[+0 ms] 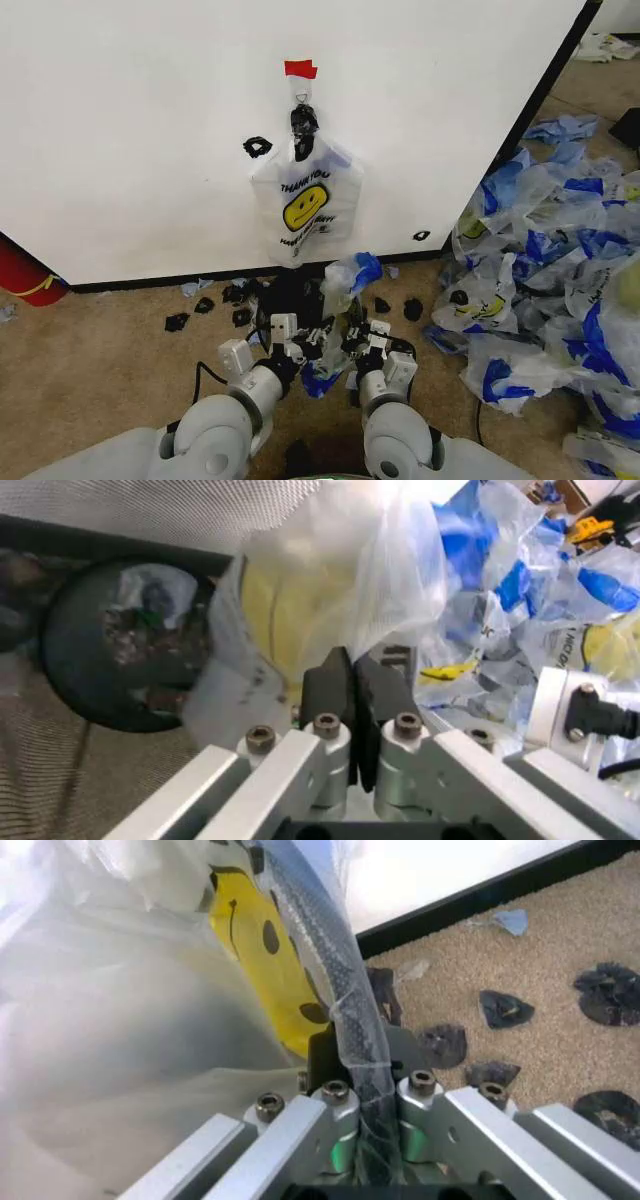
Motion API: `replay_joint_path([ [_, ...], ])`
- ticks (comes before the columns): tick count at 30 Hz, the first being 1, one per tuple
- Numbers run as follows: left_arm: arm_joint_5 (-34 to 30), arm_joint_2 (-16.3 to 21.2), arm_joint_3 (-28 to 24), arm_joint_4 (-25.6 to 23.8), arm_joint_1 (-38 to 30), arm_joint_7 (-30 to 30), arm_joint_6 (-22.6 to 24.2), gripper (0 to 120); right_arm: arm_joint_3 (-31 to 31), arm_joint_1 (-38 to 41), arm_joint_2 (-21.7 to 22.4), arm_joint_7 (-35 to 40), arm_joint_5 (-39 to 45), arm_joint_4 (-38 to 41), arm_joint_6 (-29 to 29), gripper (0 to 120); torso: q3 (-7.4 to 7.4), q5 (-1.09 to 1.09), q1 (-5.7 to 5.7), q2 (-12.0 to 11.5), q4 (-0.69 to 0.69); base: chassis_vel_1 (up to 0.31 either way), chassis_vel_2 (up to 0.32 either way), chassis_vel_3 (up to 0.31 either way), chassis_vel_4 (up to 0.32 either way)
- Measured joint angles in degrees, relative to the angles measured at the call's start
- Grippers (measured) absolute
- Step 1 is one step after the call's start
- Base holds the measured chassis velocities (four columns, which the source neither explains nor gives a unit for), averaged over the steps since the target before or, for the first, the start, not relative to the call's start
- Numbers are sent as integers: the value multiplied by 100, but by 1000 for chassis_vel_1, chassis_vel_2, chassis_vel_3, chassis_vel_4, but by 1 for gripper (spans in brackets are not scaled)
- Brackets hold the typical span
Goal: Pick up the garbage bag from the wall and place it over the trash bin.
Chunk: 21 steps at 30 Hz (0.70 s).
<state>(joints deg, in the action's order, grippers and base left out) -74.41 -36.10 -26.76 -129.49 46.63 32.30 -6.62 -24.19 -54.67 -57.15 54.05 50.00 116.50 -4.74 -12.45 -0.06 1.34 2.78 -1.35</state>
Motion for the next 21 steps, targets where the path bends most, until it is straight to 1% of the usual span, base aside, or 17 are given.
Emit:
replay_joint_path([
  [13,3,429,327,-112,182,19,-44,0,-2,-2,-14,-34,-12,-18,-21,0,0,-1,0,0,0,0,0,0,0],
  [18,36,570,437,-108,257,20,-69,0,-4,-10,-6,-37,-18,-10,-24,0,0,0,0,0,0,0,0,0,0],
  [21,60,730,562,-58,306,20,-84,0,-5,-31,7,-44,-26,6,-30,0,0,-1,0,0,0,0,0,0,0],
])
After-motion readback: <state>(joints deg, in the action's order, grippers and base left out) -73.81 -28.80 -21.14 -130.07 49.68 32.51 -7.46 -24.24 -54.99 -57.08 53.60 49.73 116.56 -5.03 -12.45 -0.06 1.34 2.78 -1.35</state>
